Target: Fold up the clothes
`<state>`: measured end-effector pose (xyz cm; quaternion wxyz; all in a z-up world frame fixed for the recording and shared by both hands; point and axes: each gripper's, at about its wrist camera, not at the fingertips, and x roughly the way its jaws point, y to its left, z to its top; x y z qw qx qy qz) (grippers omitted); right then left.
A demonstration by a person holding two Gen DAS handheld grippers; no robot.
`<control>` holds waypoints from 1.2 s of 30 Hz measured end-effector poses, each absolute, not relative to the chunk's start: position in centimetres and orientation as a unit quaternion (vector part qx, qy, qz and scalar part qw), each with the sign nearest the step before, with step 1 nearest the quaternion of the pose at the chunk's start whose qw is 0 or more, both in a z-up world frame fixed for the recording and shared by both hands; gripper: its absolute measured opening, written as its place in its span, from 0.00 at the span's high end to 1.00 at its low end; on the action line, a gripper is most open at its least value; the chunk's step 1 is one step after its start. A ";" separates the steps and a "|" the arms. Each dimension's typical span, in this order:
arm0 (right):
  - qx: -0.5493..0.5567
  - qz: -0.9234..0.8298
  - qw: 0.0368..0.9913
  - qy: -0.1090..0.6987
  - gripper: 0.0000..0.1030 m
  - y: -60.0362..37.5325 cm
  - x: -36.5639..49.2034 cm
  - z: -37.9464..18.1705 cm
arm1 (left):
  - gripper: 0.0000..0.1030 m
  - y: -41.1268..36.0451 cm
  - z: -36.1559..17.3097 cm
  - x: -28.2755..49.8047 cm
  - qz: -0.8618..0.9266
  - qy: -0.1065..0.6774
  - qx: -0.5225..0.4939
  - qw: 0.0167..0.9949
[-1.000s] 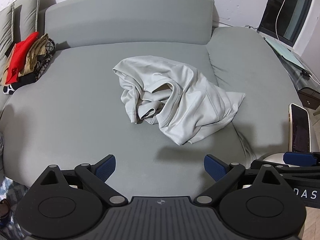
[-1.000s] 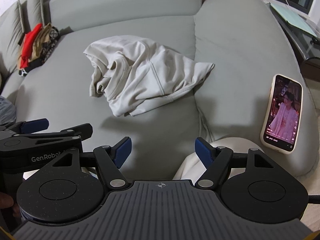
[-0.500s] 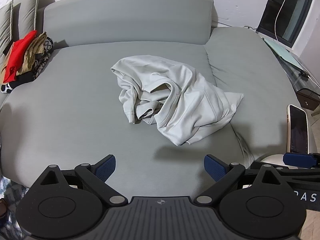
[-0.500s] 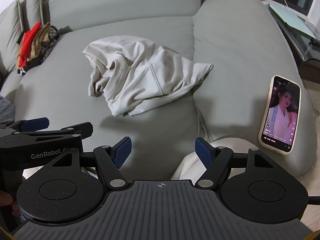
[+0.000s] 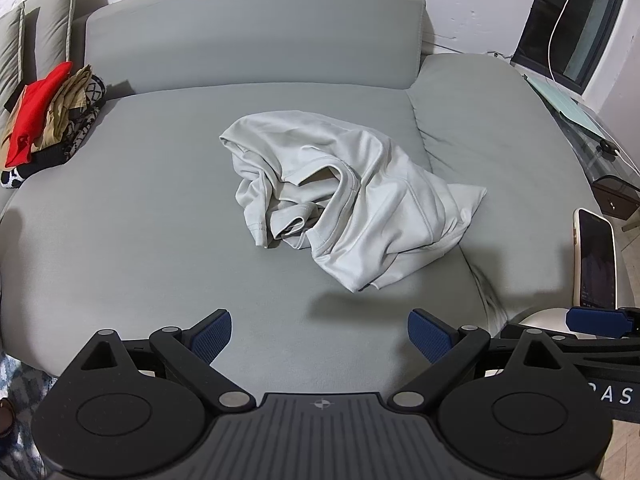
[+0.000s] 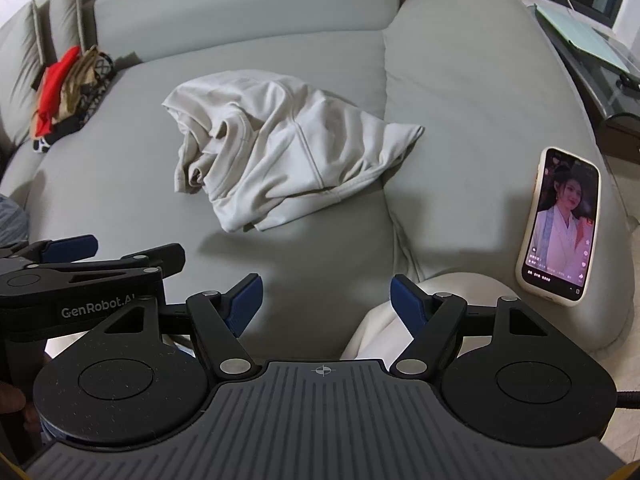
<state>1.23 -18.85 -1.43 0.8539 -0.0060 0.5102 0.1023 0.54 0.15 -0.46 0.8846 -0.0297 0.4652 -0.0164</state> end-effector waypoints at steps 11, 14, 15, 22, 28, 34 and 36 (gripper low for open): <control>-0.005 0.100 0.854 0.511 0.26 -19.0 1.2 -1.5 | 0.09 0.0 -0.5 0.5 -0.017 0.465 -0.029 0.884; -0.006 0.100 0.854 0.511 0.26 -19.0 1.2 -1.5 | 0.09 0.0 -0.6 0.5 -0.017 0.466 -0.029 0.884; -0.006 0.099 0.854 0.511 0.26 -19.0 1.2 -1.5 | 0.09 0.0 -0.6 0.5 -0.017 0.466 -0.029 0.884; -0.003 0.096 0.854 0.511 0.25 -19.1 1.4 -1.8 | 0.07 -0.1 -0.8 0.6 -0.017 0.472 -0.026 0.881; -0.003 0.097 0.855 0.510 0.24 -19.0 1.6 -2.1 | 0.05 0.3 -1.3 0.8 -0.009 0.480 -0.030 0.877; -0.001 0.108 0.855 0.507 0.23 -18.4 2.3 -2.8 | 0.03 2.0 -2.7 1.2 0.009 0.495 -0.049 0.867; 0.004 0.116 0.859 0.498 0.23 -18.1 2.7 -3.1 | 0.04 2.9 -3.4 1.3 0.016 0.502 -0.064 0.863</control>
